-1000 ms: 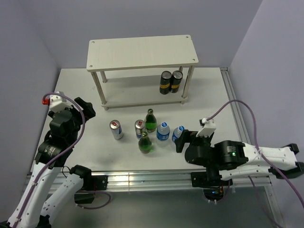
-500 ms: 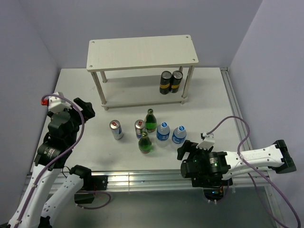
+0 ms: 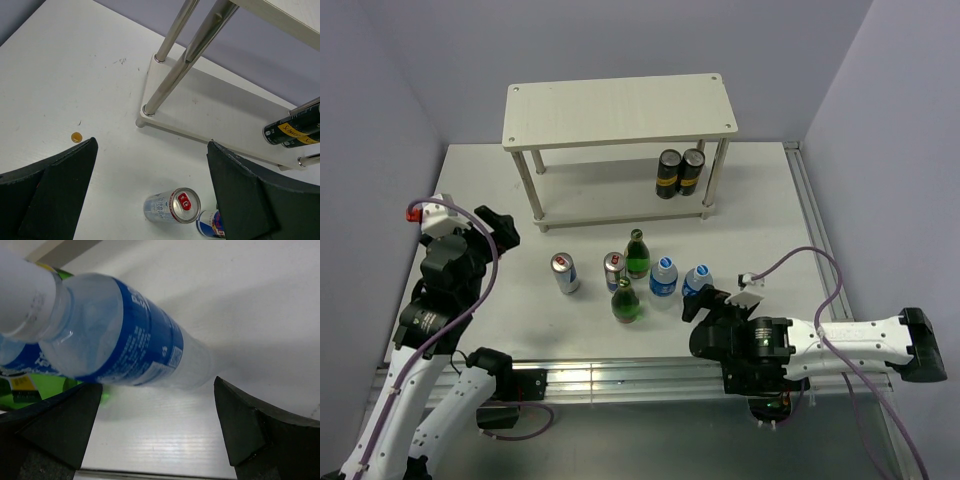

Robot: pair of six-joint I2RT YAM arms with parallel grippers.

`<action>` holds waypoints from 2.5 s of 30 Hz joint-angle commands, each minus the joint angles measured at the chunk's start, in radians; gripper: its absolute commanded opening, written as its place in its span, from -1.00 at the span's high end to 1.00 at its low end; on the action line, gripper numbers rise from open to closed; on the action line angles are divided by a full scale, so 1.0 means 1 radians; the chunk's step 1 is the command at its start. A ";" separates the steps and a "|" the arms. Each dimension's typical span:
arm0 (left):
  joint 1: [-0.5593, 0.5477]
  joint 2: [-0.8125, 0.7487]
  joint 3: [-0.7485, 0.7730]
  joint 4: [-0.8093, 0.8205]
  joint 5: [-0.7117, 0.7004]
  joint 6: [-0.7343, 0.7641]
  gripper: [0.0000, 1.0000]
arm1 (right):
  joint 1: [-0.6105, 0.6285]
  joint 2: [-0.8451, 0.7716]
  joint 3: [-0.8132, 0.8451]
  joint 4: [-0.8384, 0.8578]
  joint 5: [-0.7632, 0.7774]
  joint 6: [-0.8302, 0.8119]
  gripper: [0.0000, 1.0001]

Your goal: Place and organize the beverage onto the shelf

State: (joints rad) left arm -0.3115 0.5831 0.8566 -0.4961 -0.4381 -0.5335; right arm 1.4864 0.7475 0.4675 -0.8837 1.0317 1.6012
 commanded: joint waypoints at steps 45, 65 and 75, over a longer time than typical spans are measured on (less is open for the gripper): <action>0.031 -0.034 -0.004 0.050 0.087 0.058 -0.99 | -0.391 0.144 0.331 0.411 0.128 -0.741 1.00; 0.041 -0.055 -0.010 0.047 0.088 0.063 -0.99 | -0.624 0.608 1.271 0.936 -0.084 -1.721 1.00; 0.041 -0.058 -0.013 0.053 0.098 0.066 -0.99 | -0.790 0.857 1.623 0.799 -0.169 -1.689 1.00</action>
State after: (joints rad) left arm -0.2760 0.5320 0.8448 -0.4755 -0.3607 -0.4900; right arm 0.7387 1.5951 1.9842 -0.1326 0.9226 -0.0868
